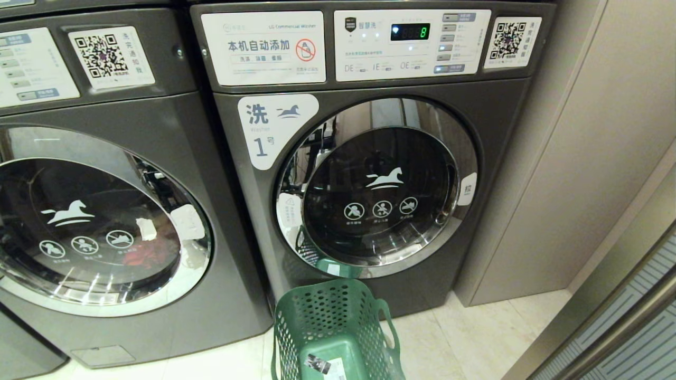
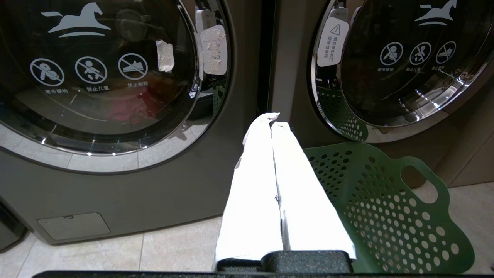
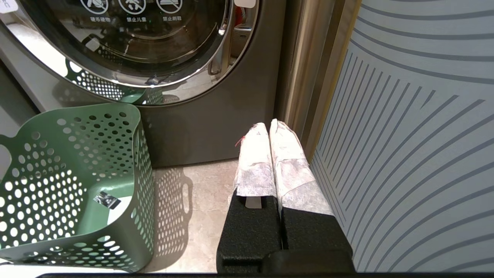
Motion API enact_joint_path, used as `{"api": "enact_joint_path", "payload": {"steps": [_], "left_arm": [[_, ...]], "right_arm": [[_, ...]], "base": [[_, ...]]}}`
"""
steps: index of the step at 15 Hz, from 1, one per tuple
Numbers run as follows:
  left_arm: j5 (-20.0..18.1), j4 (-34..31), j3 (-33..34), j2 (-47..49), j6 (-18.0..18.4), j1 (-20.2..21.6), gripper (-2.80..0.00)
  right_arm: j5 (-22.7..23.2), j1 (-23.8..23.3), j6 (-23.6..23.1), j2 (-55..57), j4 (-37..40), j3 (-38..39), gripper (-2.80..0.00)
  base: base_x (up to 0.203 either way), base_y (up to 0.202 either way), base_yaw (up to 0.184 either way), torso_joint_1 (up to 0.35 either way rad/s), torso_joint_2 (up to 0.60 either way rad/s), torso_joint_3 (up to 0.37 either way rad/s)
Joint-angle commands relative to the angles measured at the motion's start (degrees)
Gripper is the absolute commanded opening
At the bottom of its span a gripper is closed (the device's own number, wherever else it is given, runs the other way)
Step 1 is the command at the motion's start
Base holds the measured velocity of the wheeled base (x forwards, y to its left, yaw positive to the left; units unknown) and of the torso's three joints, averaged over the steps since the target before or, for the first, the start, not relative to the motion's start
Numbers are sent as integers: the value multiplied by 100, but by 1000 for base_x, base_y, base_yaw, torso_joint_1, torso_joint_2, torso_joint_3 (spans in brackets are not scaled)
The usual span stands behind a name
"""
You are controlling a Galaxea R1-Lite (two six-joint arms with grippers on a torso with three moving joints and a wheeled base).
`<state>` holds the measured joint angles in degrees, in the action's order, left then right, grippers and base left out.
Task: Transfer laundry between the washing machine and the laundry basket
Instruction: Open the lid of the washing machine
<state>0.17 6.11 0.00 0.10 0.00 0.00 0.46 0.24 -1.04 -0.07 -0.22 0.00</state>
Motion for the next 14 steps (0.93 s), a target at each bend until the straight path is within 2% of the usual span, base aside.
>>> {"api": "enact_joint_path", "payload": {"steps": [1, 3, 6, 7, 9, 14], "left_arm": [[27, 13, 229, -1, -26, 0, -280], [31, 20, 102, -1, 16, 0, -280], [6, -257, -1120, 218, 66, 0, -280], [13, -490, -1558, 457, 65, -3, -280], [22, -778, -1953, 1214, 62, -6, -280], [44, -503, -2595, 3154, -67, 6, -280]], "right_arm": [[-2, 2, 33, 7, 4, 0, -280], [-2, 2, 68, 7, 4, 0, -280], [-6, 10, 65, 7, 1, 0, -280], [22, 9, -112, 7, 15, -9, -280], [144, 11, -679, 8, 48, -9, -280], [112, 11, -248, 7, 40, 0, -280]], "base": [[0, 0, 0, 0, 0, 0], [0, 0, 0, 0, 0, 0], [0, 0, 0, 0, 0, 0], [0, 0, 0, 0, 0, 0], [0, 0, 0, 0, 0, 0], [0, 0, 0, 0, 0, 0]]}}
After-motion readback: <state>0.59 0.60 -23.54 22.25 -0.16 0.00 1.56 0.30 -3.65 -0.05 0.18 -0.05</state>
